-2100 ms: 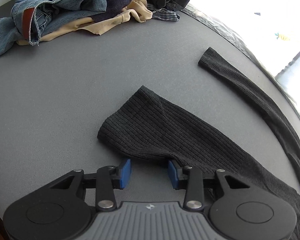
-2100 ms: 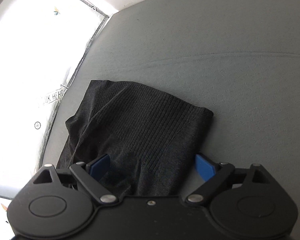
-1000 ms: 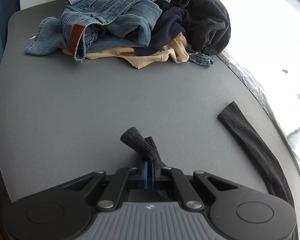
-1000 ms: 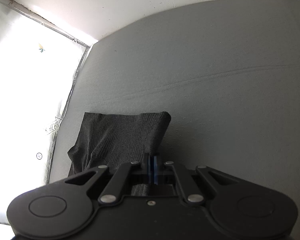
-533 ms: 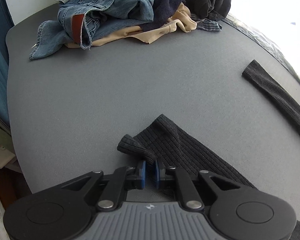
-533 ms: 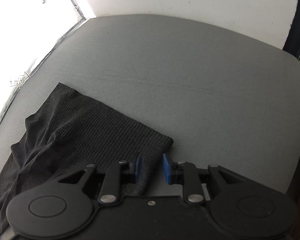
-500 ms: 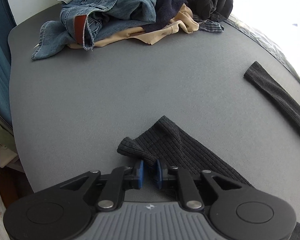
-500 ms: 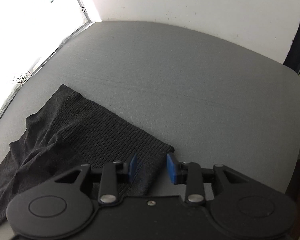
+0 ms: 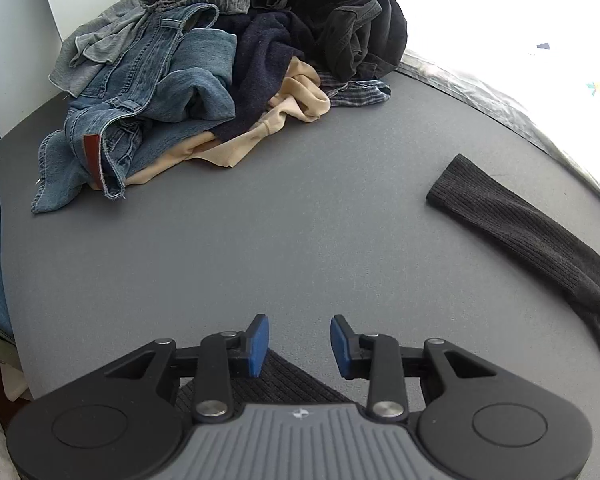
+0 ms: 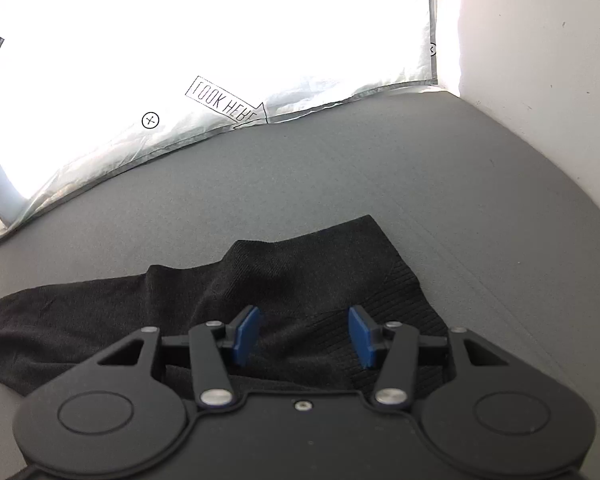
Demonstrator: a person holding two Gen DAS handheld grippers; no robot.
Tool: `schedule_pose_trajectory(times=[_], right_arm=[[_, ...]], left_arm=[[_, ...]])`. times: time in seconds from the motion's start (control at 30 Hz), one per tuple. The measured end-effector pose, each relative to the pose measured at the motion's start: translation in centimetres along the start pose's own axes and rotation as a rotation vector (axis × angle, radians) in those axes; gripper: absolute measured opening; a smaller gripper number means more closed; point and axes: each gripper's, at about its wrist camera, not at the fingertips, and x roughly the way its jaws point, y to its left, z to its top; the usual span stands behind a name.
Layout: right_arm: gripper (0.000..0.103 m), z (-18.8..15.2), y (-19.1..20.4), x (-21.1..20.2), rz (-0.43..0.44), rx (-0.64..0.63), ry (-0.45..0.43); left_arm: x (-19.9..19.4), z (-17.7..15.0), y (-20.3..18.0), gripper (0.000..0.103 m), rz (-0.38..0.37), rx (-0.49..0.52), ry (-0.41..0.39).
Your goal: Fold clothes
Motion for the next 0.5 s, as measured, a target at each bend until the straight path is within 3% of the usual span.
schedule_pose_trajectory(times=[0.23, 0.27, 0.3, 0.33, 0.5], right_arm=[[0.049, 3.9, 3.0, 7.0, 0.066, -0.062, 0.122], [0.041, 4.1, 3.5, 7.5, 0.05, -0.092, 0.119], [0.014, 4.3, 3.9, 7.5, 0.033, -0.127, 0.111], [0.003, 4.5, 4.1, 7.5, 0.029, -0.152, 0.106], [0.003, 6.0, 3.4, 7.7, 0.035, -0.126, 0.051]], left_arm=[[0.8, 2.0, -8.5, 0.037, -0.112, 0.142, 0.006], [0.8, 2.1, -9.8, 0.038, -0.125, 0.176, -0.005], [1.0, 2.0, -11.1, 0.039, -0.136, 0.208, -0.015], [1.2, 2.0, -12.4, 0.042, -0.148, 0.24, -0.026], [2.6, 1.7, -18.1, 0.044, -0.209, 0.36, -0.07]])
